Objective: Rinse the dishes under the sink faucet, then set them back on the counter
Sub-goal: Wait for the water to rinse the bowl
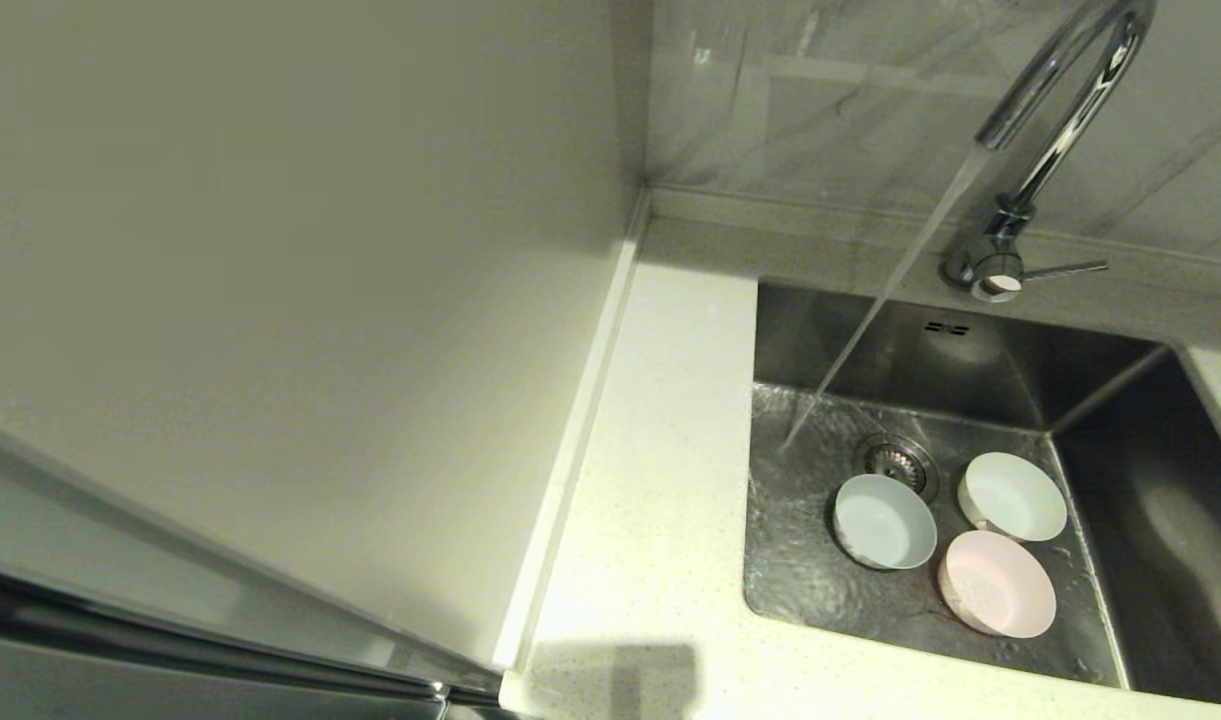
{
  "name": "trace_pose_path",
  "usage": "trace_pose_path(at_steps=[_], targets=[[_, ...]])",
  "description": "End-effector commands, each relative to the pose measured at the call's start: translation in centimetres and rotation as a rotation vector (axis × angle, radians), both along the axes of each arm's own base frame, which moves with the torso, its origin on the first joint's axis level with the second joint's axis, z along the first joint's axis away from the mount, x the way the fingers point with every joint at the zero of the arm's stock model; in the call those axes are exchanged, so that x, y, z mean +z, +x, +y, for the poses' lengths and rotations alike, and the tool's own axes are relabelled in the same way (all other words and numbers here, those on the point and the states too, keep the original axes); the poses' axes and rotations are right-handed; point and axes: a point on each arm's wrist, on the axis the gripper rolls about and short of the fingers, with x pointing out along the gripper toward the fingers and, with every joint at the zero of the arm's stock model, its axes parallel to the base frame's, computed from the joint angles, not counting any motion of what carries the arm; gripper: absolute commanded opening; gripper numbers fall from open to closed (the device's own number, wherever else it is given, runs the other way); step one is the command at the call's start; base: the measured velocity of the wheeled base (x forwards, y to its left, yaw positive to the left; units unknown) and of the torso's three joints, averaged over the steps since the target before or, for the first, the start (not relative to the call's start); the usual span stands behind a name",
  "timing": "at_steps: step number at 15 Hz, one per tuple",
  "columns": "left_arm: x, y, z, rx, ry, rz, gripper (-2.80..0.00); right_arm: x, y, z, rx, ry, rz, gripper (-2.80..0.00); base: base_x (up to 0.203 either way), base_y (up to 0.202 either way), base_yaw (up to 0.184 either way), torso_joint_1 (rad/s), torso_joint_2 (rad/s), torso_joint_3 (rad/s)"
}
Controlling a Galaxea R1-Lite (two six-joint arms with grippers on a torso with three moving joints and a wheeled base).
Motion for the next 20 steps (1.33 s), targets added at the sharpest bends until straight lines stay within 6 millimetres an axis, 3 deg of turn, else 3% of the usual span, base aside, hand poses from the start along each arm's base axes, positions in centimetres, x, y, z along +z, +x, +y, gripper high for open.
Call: trace_pose_path(at_steps=[1, 20], targets=[[0.00, -0.02, 0.00, 0.001, 0.001, -0.003, -2.80, 0.02, 0.01, 0.00, -0.002, 0.015, -0.001, -2.80, 0.000, 0.000, 0.000, 0.000, 0.00, 0.000], [0.00, -0.02, 0.00, 0.000, 0.000, -0.003, -2.80, 0.03, 0.01, 0.00, -0.002, 0.015, -0.002, -2.80, 0.000, 0.000, 0.000, 0.000, 0.00, 0.000]])
